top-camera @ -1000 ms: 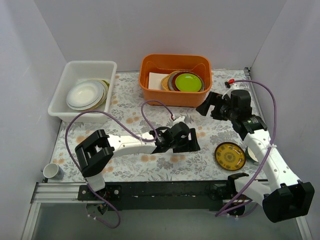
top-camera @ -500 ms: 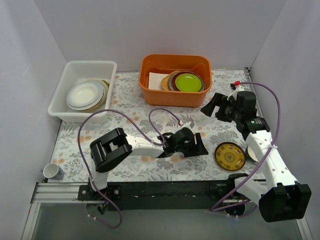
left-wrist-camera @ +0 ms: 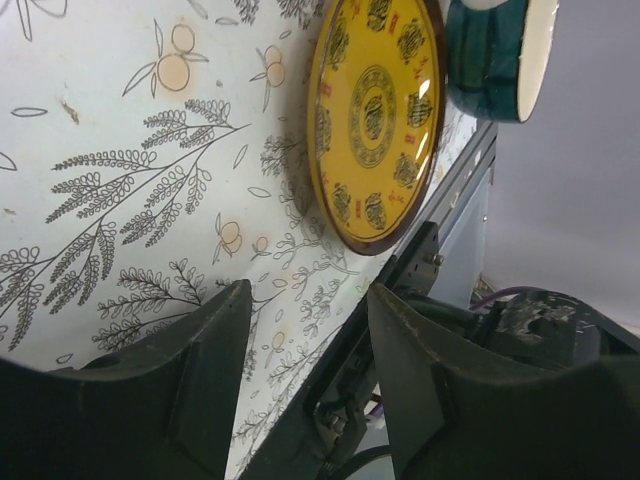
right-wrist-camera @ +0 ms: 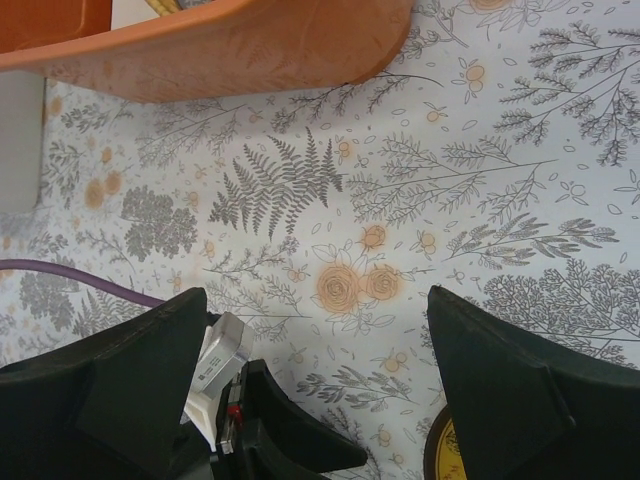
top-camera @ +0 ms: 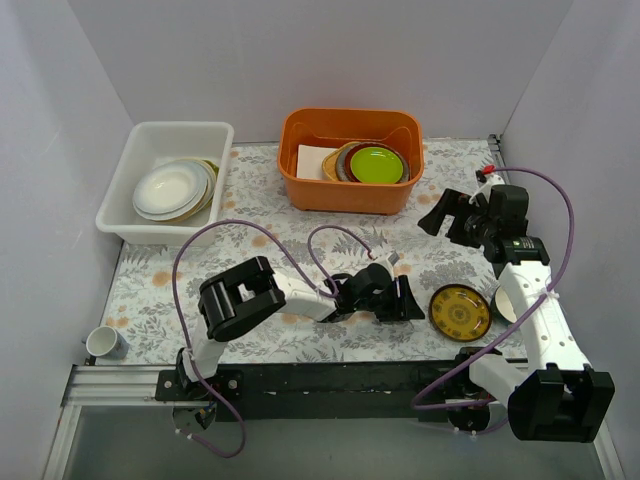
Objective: Place the plates into the plastic bin on the countertop
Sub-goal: Pick up the plate from the corner of the board.
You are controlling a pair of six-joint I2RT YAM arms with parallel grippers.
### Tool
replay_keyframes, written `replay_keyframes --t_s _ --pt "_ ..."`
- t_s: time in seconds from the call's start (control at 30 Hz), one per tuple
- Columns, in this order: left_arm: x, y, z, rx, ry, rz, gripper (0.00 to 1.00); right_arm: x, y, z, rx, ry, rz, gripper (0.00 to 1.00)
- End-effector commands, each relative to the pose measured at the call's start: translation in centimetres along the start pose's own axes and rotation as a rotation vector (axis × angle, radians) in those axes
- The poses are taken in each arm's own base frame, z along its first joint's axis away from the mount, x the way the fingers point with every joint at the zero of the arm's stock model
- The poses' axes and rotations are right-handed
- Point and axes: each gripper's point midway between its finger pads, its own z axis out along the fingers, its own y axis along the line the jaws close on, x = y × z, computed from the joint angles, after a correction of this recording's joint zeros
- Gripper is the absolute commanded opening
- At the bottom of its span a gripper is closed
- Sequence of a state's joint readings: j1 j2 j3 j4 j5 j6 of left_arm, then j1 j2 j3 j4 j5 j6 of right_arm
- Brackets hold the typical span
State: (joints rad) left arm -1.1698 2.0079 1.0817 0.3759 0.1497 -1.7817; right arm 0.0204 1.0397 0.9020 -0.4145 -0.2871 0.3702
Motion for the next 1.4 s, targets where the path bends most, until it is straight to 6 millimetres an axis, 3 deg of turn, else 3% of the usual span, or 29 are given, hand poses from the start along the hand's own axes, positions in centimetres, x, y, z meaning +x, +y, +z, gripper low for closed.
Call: replay_keyframes --t_s 0.0,0.27,0.87,1.07,1.37 --pt "0.6 -1.5 0.9 0.058 0.018 0.016 0.48 -0.5 -1.5 -0.5 0.031 -0.013 -0.039 0.98" --pt "1.0 -1.9 3.1 0.072 0.033 0.015 0.46 -0.3 -3.1 -0.8 0.064 -0.009 -0.023 0.98" --pt "1.8 0.3 5.9 0.021 0.043 -0.030 0.39 -0.1 -6.5 -1.3 0.169 -0.003 -0.037 0.98" --pt "1.8 0.4 7.2 0.006 0.050 -0.048 0.31 -0.3 -7.0 -1.6 0.200 -0.017 -0.041 0.98" --pt "2.1 2.6 6.8 -0.051 0.036 -0.092 0.04 -0.2 -6.9 -1.5 0.195 -0.012 -0.043 0.98"
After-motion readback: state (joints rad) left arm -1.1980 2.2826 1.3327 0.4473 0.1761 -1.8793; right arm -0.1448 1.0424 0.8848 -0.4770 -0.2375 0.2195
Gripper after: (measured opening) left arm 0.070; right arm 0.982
